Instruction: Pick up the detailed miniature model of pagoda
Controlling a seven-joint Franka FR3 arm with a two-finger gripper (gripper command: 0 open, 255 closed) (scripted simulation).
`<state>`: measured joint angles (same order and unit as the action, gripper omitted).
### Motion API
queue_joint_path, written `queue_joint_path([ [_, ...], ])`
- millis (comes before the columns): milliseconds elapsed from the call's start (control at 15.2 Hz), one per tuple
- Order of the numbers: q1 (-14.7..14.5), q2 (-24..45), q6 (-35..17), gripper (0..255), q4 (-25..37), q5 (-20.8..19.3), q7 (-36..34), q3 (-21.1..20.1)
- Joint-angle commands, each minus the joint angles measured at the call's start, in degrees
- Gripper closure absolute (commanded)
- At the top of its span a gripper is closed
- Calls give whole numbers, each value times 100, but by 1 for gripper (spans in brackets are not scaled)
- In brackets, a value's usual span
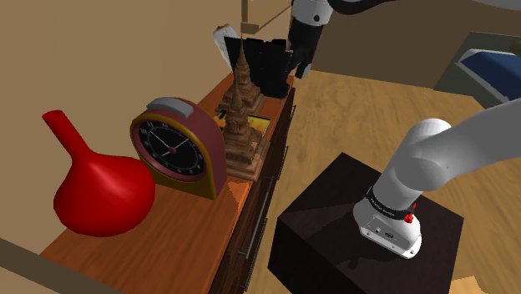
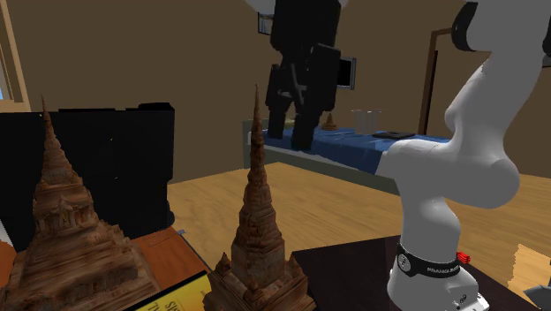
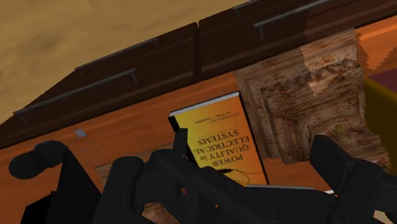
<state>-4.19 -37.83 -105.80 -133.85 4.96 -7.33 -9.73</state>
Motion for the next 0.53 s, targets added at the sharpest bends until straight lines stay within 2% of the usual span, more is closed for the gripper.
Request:
queue_joint_path([
  [0, -105, 166, -330, 0, 64, -50, -15, -237],
  [462, -336, 762, -1232, 0, 468, -444, -138, -1061],
])
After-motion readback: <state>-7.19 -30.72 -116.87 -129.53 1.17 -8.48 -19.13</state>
